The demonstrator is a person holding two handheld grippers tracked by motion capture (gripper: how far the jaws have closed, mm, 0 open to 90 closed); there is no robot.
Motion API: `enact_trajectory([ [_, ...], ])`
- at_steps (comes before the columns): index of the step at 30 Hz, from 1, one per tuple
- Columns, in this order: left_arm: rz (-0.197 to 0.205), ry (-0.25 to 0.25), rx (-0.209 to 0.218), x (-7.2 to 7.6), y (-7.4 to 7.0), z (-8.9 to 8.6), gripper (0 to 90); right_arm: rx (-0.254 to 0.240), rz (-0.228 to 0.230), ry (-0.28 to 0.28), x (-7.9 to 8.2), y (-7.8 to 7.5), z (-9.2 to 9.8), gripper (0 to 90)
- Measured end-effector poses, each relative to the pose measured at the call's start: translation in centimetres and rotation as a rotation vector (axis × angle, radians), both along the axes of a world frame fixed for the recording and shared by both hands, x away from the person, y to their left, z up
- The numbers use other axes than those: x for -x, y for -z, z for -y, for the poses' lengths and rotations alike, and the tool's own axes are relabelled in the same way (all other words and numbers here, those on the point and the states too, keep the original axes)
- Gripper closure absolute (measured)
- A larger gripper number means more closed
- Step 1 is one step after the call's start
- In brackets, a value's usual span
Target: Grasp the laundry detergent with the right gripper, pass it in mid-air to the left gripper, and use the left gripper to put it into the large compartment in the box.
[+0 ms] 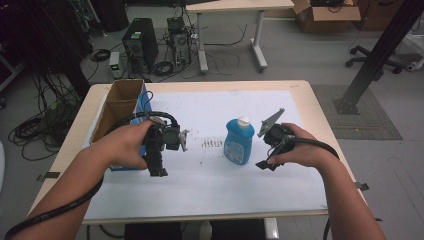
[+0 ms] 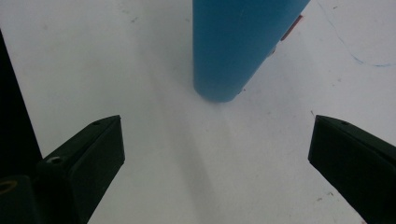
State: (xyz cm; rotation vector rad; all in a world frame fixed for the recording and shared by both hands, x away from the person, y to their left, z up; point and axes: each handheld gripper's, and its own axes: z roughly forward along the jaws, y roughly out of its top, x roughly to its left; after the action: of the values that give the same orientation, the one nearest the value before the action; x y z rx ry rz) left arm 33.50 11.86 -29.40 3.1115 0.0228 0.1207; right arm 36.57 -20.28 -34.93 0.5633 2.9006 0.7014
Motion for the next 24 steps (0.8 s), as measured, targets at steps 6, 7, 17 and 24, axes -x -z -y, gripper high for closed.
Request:
enact_trajectory([
  [6,0.002,0.006,-0.001,0.0,0.0,0.2,0.2,-0.036,0.015,0.017,-0.1,0.6,-0.3,3.4],
  [7,0.001,0.007,0.0,0.0,0.1,0.2,0.2,-0.045,0.021,0.026,-0.2,0.7,-0.4,3.2],
  [17,-0.008,0.002,0.0,0.1,0.4,0.0,0.2,-0.109,0.051,0.061,-0.6,1.8,-1.1,2.8],
  [24,-0.01,0.008,-0.002,-0.1,0.6,0.0,0.2,-0.178,0.086,0.099,-0.6,2.7,-1.2,2.6],
])
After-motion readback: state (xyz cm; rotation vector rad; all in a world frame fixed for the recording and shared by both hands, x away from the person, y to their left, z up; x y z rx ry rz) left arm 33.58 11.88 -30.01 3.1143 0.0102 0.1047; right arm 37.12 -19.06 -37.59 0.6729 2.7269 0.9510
